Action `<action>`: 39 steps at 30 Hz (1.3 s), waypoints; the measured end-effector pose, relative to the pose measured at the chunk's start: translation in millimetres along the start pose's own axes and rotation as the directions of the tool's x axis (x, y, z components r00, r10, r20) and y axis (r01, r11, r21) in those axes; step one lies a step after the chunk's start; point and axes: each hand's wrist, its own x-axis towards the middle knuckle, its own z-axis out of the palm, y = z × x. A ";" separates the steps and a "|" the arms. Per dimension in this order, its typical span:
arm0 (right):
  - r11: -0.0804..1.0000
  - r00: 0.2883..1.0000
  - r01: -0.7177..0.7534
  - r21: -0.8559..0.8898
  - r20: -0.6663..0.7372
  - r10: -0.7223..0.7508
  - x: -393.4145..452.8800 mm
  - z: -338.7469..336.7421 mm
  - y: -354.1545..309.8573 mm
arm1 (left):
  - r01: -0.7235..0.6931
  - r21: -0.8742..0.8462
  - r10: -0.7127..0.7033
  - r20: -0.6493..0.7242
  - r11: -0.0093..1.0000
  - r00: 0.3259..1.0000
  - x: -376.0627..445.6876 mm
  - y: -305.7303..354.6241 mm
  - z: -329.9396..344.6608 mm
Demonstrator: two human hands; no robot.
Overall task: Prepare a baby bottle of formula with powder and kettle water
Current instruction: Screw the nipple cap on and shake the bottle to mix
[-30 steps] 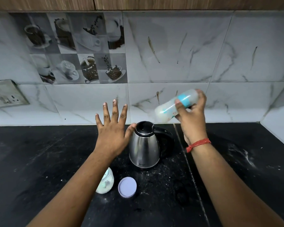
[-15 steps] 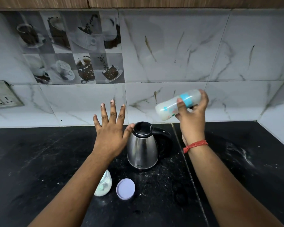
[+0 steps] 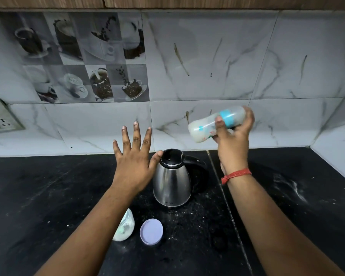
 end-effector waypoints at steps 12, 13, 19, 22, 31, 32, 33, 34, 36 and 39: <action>0.970 0.940 0.015 -0.244 0.335 0.070 -3.4 4.6 0.0 | -0.016 0.006 0.016 0.006 1.000 1.000 -2.6 -3.0 -0.2; 0.978 0.960 0.008 -0.207 0.275 0.051 -3.9 5.1 -0.8 | -0.005 -0.005 0.005 0.005 1.000 1.000 -1.9 -3.6 -0.6; 0.977 0.891 -0.032 -0.212 0.437 0.124 -1.9 4.5 -4.0 | -0.026 0.006 0.026 0.009 1.000 1.000 -4.5 -2.7 -0.8; 0.994 0.979 -0.031 -0.103 0.198 0.051 0.3 3.9 -4.6 | 0.000 -0.003 0.000 0.008 1.000 1.000 -2.7 -4.5 -1.0; 0.997 0.988 -0.062 -0.038 0.141 0.067 7.2 -0.7 -2.1 | 0.000 -0.013 0.000 0.009 1.000 1.000 -2.8 -4.7 0.1; 0.992 0.972 -0.083 -0.090 0.213 0.101 8.5 -0.2 -4.7 | -0.012 0.000 0.012 0.012 1.000 1.000 -3.4 -4.5 0.9; 0.979 0.935 -0.075 -0.190 0.328 0.136 8.9 -0.9 -4.0 | -0.021 0.010 0.021 0.016 1.000 1.000 -3.6 -4.5 1.6; 0.961 0.906 -0.047 -0.273 0.394 0.156 6.7 -1.1 -4.0 | -0.023 0.012 0.023 0.018 1.000 1.000 -3.6 -5.0 2.0; 0.982 0.959 -0.050 -0.182 0.264 0.098 5.0 -1.7 -1.9 | -0.005 -0.007 0.005 0.016 1.000 1.000 -2.1 -5.6 3.3; 0.991 0.970 -0.105 -0.078 0.210 0.120 8.6 -3.7 -0.1 | -0.011 0.002 0.011 0.020 1.000 1.000 -3.4 -3.2 5.2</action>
